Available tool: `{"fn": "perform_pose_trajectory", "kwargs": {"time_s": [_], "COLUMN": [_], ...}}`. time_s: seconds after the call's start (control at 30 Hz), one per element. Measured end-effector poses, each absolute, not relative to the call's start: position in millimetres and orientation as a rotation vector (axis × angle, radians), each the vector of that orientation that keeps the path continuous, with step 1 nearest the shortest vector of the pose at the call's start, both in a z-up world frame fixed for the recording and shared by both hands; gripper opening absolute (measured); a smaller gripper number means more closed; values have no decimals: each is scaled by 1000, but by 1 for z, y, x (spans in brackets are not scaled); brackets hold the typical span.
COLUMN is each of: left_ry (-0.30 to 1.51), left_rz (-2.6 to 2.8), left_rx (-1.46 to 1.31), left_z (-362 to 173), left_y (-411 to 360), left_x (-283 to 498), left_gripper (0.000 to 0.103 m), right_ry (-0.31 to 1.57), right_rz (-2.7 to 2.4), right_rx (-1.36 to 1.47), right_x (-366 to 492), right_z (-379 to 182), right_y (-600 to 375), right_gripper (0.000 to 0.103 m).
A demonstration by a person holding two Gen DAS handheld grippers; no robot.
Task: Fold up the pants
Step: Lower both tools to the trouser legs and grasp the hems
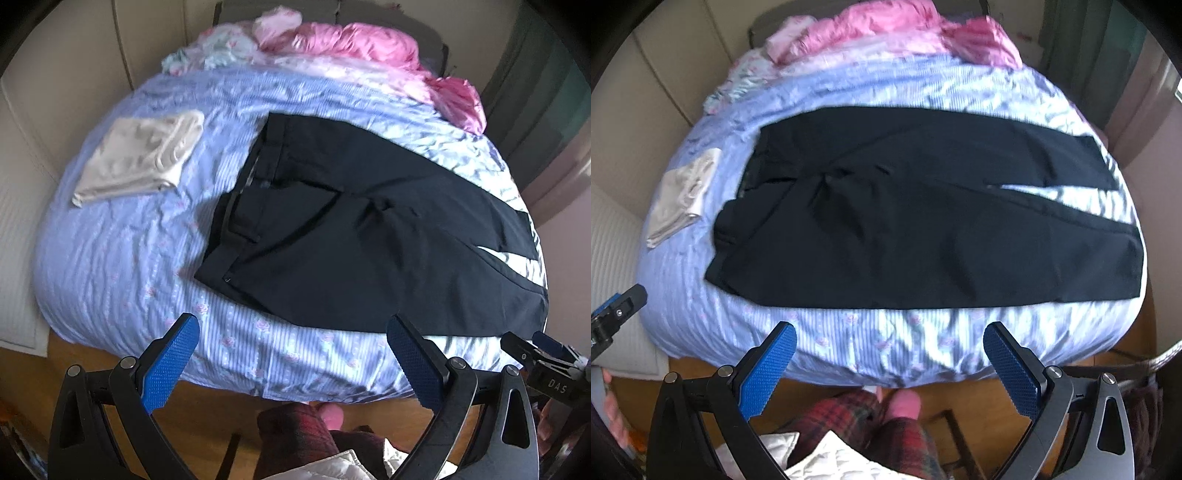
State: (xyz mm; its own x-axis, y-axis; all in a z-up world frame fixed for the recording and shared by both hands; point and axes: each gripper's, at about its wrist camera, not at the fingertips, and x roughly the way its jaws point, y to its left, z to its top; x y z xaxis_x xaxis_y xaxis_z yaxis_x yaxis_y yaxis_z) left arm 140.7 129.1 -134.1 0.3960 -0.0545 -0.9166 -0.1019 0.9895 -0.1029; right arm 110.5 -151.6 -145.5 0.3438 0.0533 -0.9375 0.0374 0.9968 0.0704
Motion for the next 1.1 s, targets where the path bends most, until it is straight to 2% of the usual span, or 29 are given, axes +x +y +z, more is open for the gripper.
{"fn": "perform_pose_trajectory", "kwargs": {"time_s": [0.3, 0.63, 0.9, 1.1], "left_ry": [1343, 1432, 1448, 1436], "left_rz": [29, 87, 109, 122], "left_rx": [-191, -341, -471, -564], "left_z": [-222, -301, -337, -360], "left_y": [151, 160, 166, 168], "left_x": [188, 204, 202, 203], "left_gripper": [102, 99, 95, 91], "right_ry": [1295, 1348, 1338, 1313], "right_rz": [-82, -197, -289, -365], "right_rx": [130, 282, 436, 609], "right_x": [151, 168, 161, 158], "right_z": [-228, -299, -339, -366], "right_y": [-133, -159, -180, -192], "right_gripper": [102, 102, 101, 95]}}
